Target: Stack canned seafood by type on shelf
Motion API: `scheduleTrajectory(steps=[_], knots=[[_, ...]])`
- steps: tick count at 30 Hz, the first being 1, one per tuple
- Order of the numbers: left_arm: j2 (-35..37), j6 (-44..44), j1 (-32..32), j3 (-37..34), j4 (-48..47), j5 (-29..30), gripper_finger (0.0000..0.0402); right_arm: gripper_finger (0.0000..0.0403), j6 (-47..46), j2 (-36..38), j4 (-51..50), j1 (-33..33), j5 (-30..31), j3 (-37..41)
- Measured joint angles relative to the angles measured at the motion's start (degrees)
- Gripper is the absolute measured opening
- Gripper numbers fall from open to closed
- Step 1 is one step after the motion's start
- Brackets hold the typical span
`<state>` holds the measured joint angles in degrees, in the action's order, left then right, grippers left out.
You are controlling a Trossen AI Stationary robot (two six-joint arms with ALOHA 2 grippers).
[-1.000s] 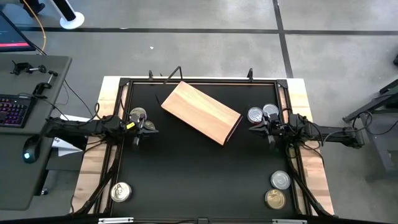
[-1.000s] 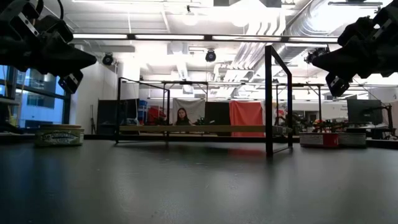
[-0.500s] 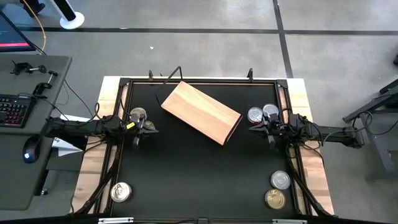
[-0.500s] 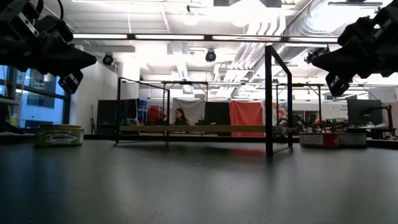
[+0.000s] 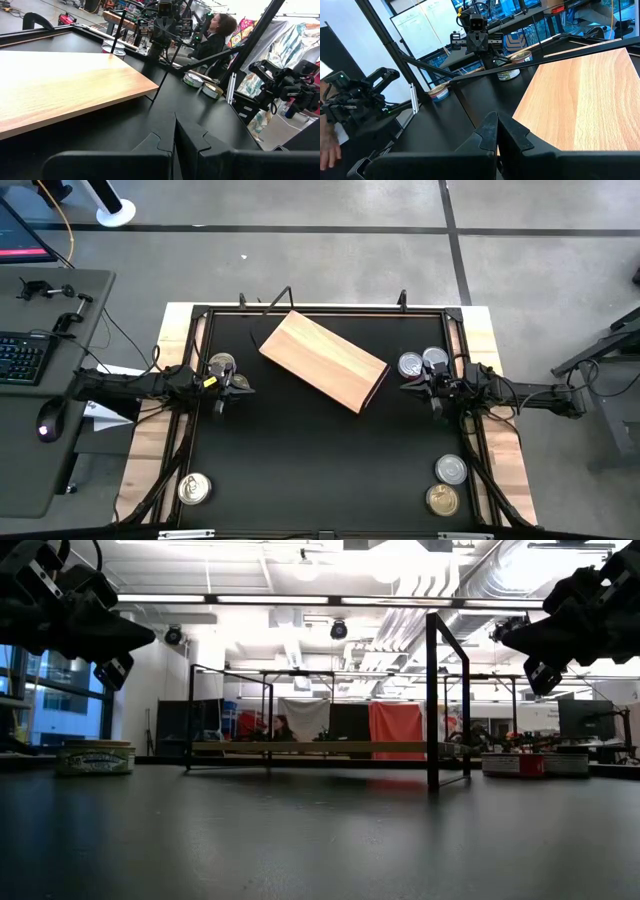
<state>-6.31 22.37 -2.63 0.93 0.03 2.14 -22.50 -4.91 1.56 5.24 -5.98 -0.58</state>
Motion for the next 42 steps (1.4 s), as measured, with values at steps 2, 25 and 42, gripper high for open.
scheduleTrajectory(steps=[2,25,42], knots=[[0.0,0.0,0.0,0.0,0.0,0.0,0.0000,0.0000,0.0,0.0,0.0,0.0,0.0,0.0],[-0.1,5.6,0.0,0.0,4.0,6.9,0.0000,0.0000,0.0,0.0,0.0,0.0,0.0,0.0],[-33.3,23.1,-1.9,16.1,48.3,17.6,0.0000,0.0000,0.0,0.0,0.0,0.0,0.0,0.0]])
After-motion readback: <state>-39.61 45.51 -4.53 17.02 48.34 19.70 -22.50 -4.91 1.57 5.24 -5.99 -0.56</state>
